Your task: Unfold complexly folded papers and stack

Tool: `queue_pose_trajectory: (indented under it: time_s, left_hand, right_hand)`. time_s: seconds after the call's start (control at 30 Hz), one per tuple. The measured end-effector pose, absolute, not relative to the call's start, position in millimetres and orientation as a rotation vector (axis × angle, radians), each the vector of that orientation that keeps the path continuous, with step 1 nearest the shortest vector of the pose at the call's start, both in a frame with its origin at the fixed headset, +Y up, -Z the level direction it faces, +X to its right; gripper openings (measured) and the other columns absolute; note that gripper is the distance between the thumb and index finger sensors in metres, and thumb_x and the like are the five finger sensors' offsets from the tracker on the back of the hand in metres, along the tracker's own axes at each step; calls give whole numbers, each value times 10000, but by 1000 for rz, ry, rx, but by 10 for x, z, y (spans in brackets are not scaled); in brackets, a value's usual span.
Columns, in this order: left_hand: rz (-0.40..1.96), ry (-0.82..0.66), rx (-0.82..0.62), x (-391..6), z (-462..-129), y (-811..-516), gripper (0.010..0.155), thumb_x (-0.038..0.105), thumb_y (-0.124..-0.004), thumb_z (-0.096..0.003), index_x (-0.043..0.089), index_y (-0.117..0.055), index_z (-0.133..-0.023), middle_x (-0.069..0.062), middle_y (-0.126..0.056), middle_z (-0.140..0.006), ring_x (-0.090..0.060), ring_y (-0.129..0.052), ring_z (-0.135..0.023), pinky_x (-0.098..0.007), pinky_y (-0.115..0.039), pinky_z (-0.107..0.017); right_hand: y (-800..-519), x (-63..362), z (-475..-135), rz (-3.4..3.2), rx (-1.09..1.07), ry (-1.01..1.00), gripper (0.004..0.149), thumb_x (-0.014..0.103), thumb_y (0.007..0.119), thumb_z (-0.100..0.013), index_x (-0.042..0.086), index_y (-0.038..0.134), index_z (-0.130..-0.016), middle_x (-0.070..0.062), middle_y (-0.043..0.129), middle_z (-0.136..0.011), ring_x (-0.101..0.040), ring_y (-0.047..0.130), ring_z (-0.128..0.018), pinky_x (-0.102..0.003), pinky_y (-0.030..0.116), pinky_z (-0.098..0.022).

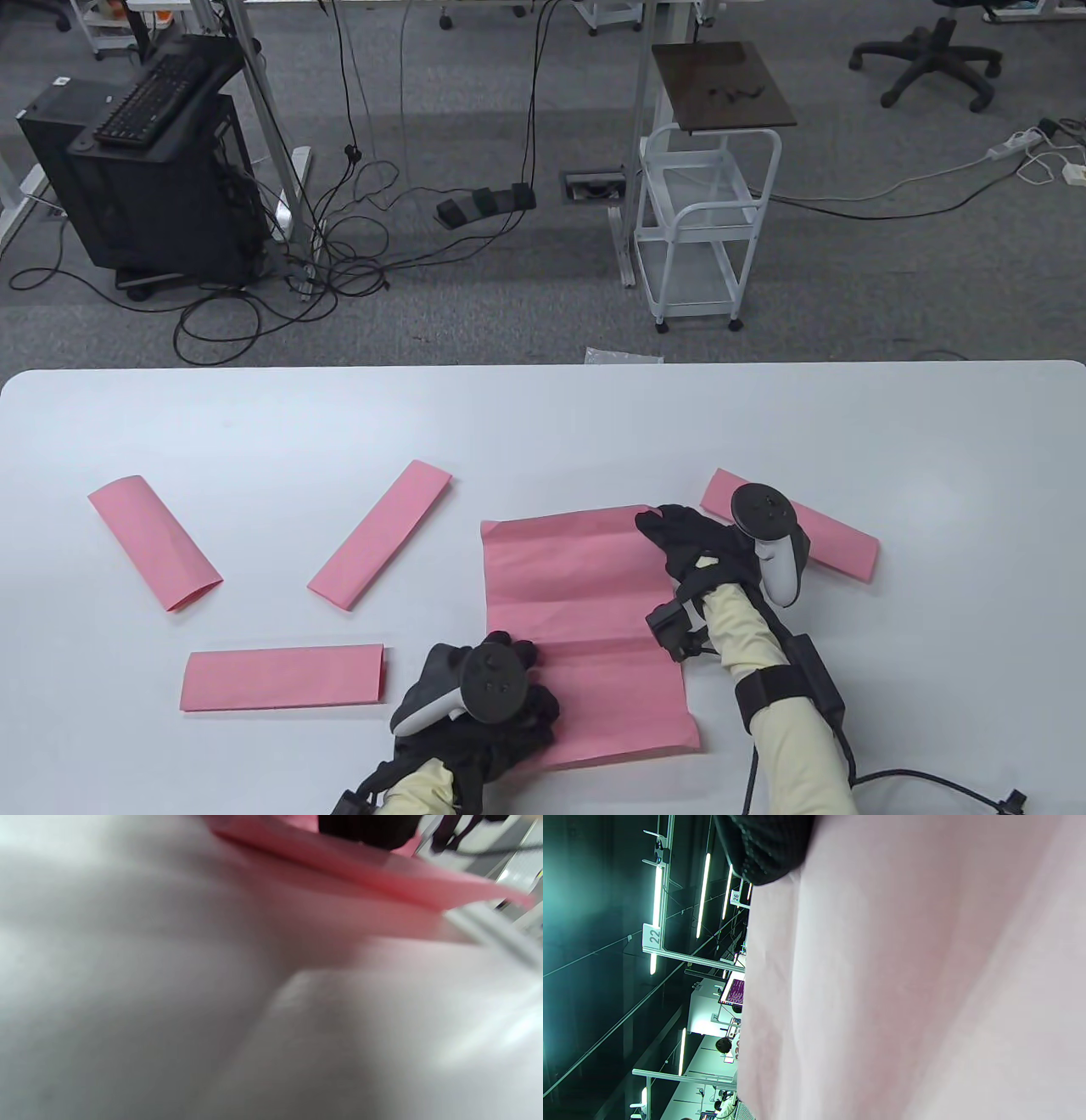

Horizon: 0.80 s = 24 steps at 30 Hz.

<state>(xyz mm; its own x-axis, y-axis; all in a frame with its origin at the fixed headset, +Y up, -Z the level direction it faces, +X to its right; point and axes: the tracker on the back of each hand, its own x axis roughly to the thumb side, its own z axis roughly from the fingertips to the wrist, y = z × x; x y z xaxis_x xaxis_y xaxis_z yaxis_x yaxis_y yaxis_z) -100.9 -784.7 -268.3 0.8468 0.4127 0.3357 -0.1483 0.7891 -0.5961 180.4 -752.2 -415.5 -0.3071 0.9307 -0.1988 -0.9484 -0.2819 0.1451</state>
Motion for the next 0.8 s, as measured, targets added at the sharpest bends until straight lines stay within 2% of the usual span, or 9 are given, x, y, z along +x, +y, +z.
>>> queue_pose_trajectory:
  time_s: [0.13, 0.23, 0.3, 0.37, 0.43, 0.47, 0.57, 0.63, 0.8]
  left_hand:
    - [254, -450, -654, -972, -2703, -7992, 750, 431, -628, -595, 342, -66, -1083, -23, 166, -1098, -361, 150, -1012, -610, 57, -662]
    - [313, -412, -755, -1022, -2713, -8077, 753, 477, -552, -609, 294, 8, -1079, 12, 216, -1075, -309, 231, -985, -578, 123, -631]
    - [261, -416, -736, -1052, -2718, -8103, 756, 543, -529, -602, 323, 18, -1074, 55, 221, -1076, -271, 236, -996, -571, 129, -639]
    - [246, -417, -774, -1080, -2729, -8131, 757, 598, -491, -595, 363, 70, -1047, 97, 267, -1045, -231, 278, -973, -542, 157, -625]
    - [227, -404, -782, -1095, -2736, -8152, 783, 645, -498, -572, 397, 88, -1026, 134, 284, -1026, -196, 298, -963, -516, 179, -623]
    - [216, -401, -788, -1098, -2742, -8161, 798, 667, -499, -556, 411, 103, -1014, 149, 295, -1013, -184, 308, -955, -507, 185, -619]
    - [193, -388, -784, -1093, -2738, -8174, 852, 706, -530, -503, 434, 114, -991, 167, 305, -997, -167, 317, -946, -496, 190, -618]
    - [180, -387, -785, -1087, -2740, -8179, 885, 723, -540, -472, 438, 128, -977, 169, 316, -985, -168, 324, -938, -499, 193, -615]
    - [177, -375, -790, -1091, -2739, -8174, 895, 725, -550, -451, 455, 132, -964, 186, 322, -974, -151, 331, -931, -487, 199, -612]
  right_hand:
    - [-7507, 1800, -4173, 1862, -107, 259, 397, 319, 760, -494, 37, 862, -753, -94, 955, -571, -335, 868, -712, -631, 391, -721]
    - [-7521, 1794, -4175, 1867, -128, 253, 404, 320, 756, -496, 47, 856, -776, -98, 959, -603, -341, 860, -734, -630, 386, -722]
    - [-7531, 1787, -4167, 1866, -127, 272, 438, 322, 730, -515, 95, 801, -883, -132, 909, -795, -382, 757, -860, -627, 327, -734]
    - [-7493, 1768, -4130, 1886, -106, 266, 584, 334, 714, -529, 224, 533, -1073, -120, 502, -1145, -371, 316, -1078, -609, 112, -733]
    - [-7388, 1730, -4051, 2002, -21, 231, 736, 367, 727, -520, 310, 271, -1095, 19, 97, -1181, -228, -99, -1035, -523, -86, -691]
    - [-7321, 1681, -3966, 2130, 96, 232, 756, 374, 731, -517, 342, 233, -1085, 90, 0, -1155, -146, -165, -1006, -483, -124, -682]
    - [-7352, 1454, -3555, 2511, 495, 428, 736, 425, 730, -503, 358, 294, -1092, 108, 45, -1170, -119, -120, -1023, -483, -113, -680]
    - [-7572, 1256, -3137, 2685, 765, 747, 749, 496, 711, -487, 337, 327, -1110, 112, 27, -1173, -118, -139, -1019, -490, -140, -661]
    - [-7992, 1039, -2817, 2638, 802, 1002, 789, 543, 676, -484, 364, 197, -1085, 100, -24, -1148, -138, -144, -1007, -488, -143, -650]
